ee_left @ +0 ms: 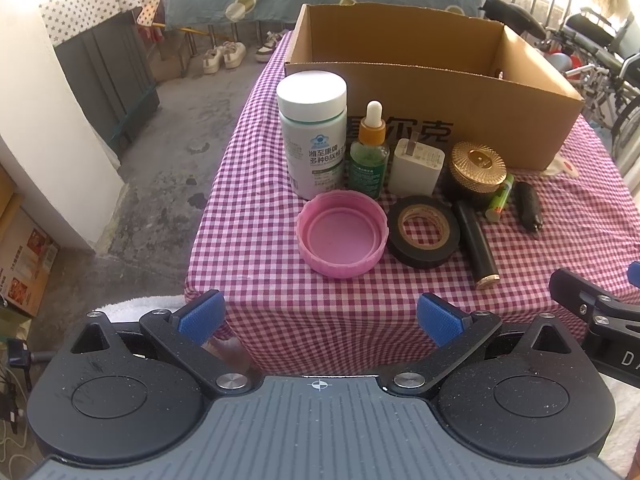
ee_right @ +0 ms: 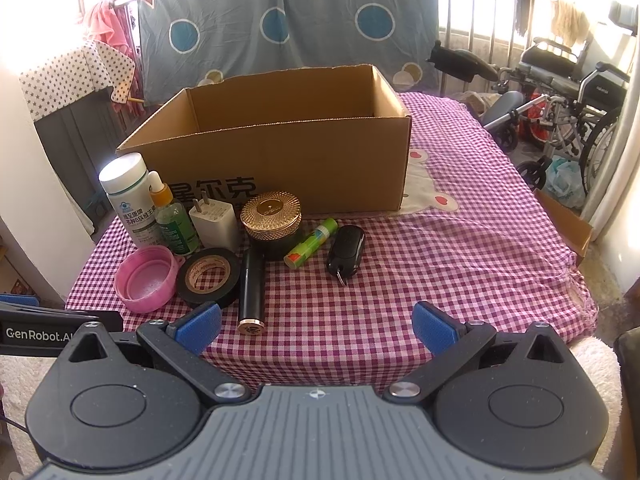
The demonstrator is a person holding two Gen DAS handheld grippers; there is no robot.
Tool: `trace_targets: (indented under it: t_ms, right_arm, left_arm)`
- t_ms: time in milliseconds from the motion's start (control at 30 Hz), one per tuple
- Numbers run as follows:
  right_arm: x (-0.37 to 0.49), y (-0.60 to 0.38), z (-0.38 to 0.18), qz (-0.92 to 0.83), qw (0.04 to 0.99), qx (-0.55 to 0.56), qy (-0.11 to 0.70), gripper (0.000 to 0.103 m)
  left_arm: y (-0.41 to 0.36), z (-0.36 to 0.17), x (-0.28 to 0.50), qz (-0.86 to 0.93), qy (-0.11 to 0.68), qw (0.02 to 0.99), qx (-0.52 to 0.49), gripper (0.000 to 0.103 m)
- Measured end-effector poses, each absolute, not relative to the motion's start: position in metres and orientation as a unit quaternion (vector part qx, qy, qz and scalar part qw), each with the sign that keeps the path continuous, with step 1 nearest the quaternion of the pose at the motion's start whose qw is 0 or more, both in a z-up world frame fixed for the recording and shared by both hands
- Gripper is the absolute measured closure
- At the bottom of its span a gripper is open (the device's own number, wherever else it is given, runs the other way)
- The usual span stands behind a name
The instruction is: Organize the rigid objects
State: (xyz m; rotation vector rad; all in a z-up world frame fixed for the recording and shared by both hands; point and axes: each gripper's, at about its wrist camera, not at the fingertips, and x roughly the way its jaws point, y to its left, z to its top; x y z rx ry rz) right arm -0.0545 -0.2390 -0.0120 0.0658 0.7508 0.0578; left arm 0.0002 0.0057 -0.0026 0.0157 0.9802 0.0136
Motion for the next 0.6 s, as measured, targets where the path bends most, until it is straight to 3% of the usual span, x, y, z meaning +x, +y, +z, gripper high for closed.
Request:
trace_targets:
  t_ms: [600]
  right_arm:
    - [-0.0536,-0.2384,-0.0128,0.03,0.929,0.03,0.368,0.0]
  left_arm:
    - [0.007,-0.0022,0.0,0.012,0.474,0.881,0.012,0.0]
